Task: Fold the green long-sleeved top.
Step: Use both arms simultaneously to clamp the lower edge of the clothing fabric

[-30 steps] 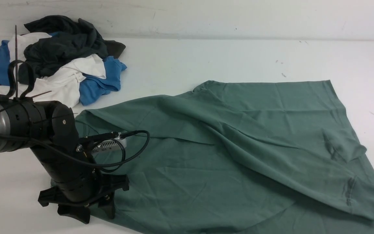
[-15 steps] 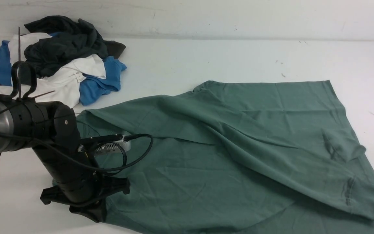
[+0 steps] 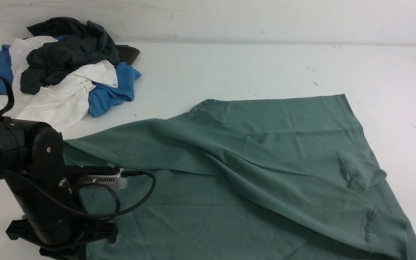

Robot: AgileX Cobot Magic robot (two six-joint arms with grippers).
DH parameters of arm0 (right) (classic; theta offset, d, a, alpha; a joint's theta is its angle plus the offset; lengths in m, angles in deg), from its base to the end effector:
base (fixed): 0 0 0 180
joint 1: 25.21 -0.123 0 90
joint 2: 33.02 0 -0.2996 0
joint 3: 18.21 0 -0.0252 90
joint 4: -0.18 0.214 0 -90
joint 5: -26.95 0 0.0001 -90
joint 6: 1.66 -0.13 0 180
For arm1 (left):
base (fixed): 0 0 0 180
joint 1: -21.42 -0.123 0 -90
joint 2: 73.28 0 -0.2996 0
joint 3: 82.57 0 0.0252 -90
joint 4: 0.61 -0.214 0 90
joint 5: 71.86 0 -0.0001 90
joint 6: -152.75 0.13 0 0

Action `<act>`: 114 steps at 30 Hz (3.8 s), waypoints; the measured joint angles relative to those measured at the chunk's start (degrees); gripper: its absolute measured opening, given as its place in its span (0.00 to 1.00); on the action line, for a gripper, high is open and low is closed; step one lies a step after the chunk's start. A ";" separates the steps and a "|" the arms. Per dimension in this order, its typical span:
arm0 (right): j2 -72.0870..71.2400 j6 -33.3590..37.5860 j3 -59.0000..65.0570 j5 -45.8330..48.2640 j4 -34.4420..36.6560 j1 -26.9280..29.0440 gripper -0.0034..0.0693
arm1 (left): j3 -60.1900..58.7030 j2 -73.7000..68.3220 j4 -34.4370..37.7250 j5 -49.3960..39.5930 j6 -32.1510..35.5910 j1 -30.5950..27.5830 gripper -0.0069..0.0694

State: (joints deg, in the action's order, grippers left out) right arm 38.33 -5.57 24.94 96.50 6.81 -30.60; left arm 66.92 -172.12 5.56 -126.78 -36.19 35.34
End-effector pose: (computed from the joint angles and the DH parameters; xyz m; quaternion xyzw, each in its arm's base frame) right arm 0.0987 0.0234 0.2121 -0.0092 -0.9979 -0.0504 0.0395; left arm 0.2090 -0.0636 0.1737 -0.0108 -0.9983 0.0346 0.0450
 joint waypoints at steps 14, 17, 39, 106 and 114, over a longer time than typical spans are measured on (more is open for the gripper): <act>-0.02 -6.45 5.78 -4.98 -7.22 -7.98 0.63 | -0.17 0.00 -0.35 -5.97 0.24 0.00 0.46; 0.30 -8.81 5.80 -5.16 -9.78 -7.98 0.63 | -0.17 0.00 -0.35 -6.65 0.30 0.00 0.53; 19.95 -13.26 2.15 -11.08 -14.46 -4.16 0.63 | -0.17 6.61 1.52 -9.50 5.03 0.00 0.58; 10.97 0.77 2.78 -8.63 -4.96 6.06 0.08 | -0.22 -2.21 5.56 13.48 9.62 40.93 0.09; -8.54 -1.41 2.98 -0.82 -4.76 6.06 0.08 | -0.36 15.04 5.52 6.03 7.52 39.58 0.09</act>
State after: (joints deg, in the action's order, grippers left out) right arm 29.79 -6.98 27.92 95.68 2.04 -24.54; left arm 66.57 -157.08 11.09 -120.75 -28.67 74.91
